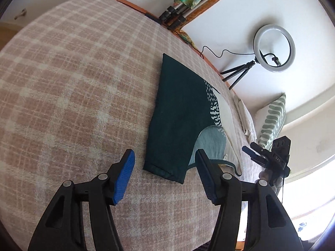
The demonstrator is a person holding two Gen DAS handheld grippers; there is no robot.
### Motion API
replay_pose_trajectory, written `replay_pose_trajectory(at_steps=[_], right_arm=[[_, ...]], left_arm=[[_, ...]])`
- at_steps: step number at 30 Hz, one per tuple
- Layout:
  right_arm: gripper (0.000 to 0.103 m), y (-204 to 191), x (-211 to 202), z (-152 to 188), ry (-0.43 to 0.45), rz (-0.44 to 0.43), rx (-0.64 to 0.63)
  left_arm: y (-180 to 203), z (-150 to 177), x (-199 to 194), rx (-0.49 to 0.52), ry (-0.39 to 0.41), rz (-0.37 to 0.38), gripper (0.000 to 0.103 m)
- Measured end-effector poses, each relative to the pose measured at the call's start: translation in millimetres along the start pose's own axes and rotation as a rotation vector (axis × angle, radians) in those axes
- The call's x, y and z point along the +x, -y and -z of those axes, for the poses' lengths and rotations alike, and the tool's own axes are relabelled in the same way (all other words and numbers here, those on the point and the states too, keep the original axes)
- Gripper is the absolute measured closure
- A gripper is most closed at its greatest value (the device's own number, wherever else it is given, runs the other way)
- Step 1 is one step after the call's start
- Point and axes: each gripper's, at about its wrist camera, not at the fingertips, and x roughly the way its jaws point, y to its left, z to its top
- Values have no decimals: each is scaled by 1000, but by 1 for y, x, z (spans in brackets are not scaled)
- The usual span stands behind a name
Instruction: Fold small clothes
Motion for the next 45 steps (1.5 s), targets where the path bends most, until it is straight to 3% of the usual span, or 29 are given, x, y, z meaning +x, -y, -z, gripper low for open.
replay_pose_trajectory(at_steps=[9, 17, 28, 30, 32, 33, 37, 40, 45], right_arm=[[33, 23, 24, -20, -2, -84, 123], [33, 21, 45, -43, 12, -164, 178], [34, -2, 76, -71, 12, -211, 175], [34, -6, 81, -74, 11, -210, 172], [34, -10, 84, -75, 1, -210, 159], [35, -13, 87, -75, -6, -209, 151], [60, -22, 99, -75, -46, -190, 130], [87, -31, 100, -75, -57, -151, 88], [94, -54, 90, -77, -35, -67, -8]], left_arm=[[-3, 6, 11, -103, -30, 93, 44], [10, 1, 28, -88, -23, 140, 43], [34, -3, 54, -59, -12, 163, 47], [38, -2, 60, -59, -19, 169, 53], [41, 0, 67, -58, -31, 173, 66], [43, 0, 70, -57, -34, 169, 69], [43, -1, 77, -65, -33, 148, 95], [47, 0, 75, -47, -21, 133, 97], [60, -1, 66, 26, 13, 131, 99]])
